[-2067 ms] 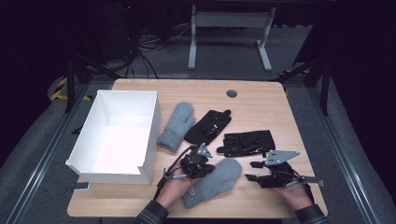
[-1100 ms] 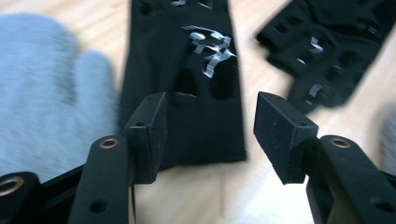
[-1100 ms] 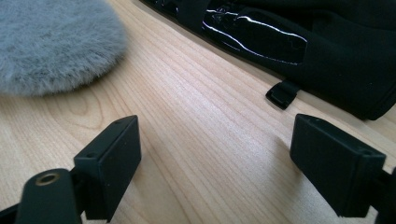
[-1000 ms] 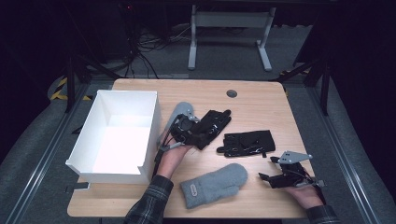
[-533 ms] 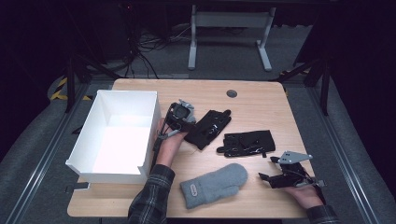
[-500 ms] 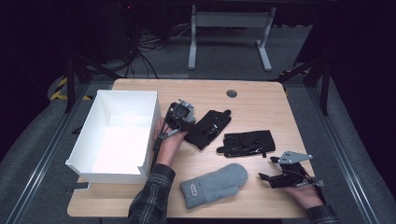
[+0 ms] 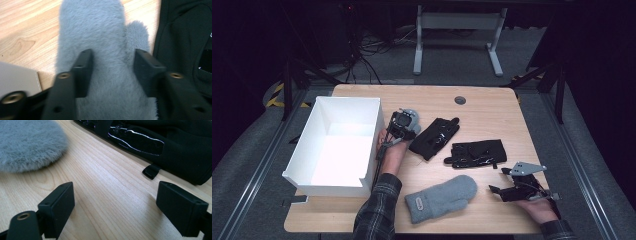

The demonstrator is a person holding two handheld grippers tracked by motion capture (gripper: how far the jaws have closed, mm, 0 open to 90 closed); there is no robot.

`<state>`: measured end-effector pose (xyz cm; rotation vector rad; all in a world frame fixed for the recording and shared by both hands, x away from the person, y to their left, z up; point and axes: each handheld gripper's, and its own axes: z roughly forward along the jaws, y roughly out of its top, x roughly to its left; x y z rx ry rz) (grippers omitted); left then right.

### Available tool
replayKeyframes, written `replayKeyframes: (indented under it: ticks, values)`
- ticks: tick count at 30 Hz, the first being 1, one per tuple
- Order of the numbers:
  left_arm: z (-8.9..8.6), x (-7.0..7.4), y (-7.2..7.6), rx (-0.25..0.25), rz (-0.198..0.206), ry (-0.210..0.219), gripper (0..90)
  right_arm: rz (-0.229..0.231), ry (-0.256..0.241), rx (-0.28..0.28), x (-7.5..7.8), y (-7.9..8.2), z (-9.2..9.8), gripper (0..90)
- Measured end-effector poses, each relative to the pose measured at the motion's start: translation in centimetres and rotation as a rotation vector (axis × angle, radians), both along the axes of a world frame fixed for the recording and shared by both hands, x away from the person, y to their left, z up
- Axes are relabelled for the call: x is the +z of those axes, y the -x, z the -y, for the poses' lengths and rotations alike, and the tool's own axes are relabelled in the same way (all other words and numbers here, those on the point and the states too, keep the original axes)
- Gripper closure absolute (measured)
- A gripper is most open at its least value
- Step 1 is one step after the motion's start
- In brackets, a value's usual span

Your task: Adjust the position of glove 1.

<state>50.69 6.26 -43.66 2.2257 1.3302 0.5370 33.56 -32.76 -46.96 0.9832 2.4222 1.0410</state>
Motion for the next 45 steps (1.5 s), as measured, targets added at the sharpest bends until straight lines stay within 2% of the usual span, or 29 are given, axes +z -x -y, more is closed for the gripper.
replayKeyframes:
  ticks: [1, 3, 6, 14, 19, 24, 27, 31, 36, 37, 42, 45]
  values:
    - [-0.1, 0.0, 0.0, 0.003, -0.004, -0.002, 67.0, 0.000, 0.000, 0.000, 0.0, 0.0, 0.0, 15.6]
    - [-0.1, -0.2, -0.1, 0.011, -0.014, 0.015, 76.4, 0.000, 0.000, 0.000, 0.0, 0.0, 0.0, 15.6]
    - [-0.1, -0.1, 0.0, 0.025, -0.022, 0.035, 85.1, 0.000, 0.000, -0.001, 0.0, 0.0, 0.0, 15.7]
    - [-0.4, 1.5, 0.6, 0.002, -0.003, 0.074, 87.6, 0.001, 0.000, -0.001, 0.0, 0.0, 0.0, 15.7]
    - [-0.3, 3.0, 1.5, -0.019, 0.030, 0.090, 87.6, 0.001, 0.001, -0.004, 0.0, 0.0, 0.0, 15.7]
    - [-0.4, 4.6, 2.6, -0.084, 0.044, 0.142, 87.7, 0.002, 0.001, -0.005, 0.0, 0.0, 0.0, 15.7]
    - [-0.2, 5.4, 3.5, -0.150, 0.055, 0.155, 87.7, 0.001, 0.001, -0.005, 0.0, 0.0, 0.0, 15.7]
    - [-0.2, 6.3, 4.6, -0.233, 0.049, 0.205, 87.7, 0.002, 0.001, -0.005, 0.0, 0.0, 0.0, 15.7]
    - [0.2, 6.9, 5.9, -0.328, 0.033, 0.229, 87.7, 0.002, 0.001, -0.005, 0.0, 0.0, 0.0, 15.7]
    - [0.2, 6.9, 5.9, -0.328, 0.033, 0.229, 87.7, 0.002, 0.001, -0.004, 0.0, 0.0, 0.0, 15.7]
    - [0.6, 7.4, 7.4, -0.408, 0.020, 0.261, 87.7, 0.000, 0.000, -0.005, 0.0, 0.0, 0.0, 15.7]
    - [0.8, 7.5, 8.0, -0.430, 0.017, 0.263, 87.7, 0.000, 0.000, -0.005, 0.0, 0.0, 0.0, 15.7]
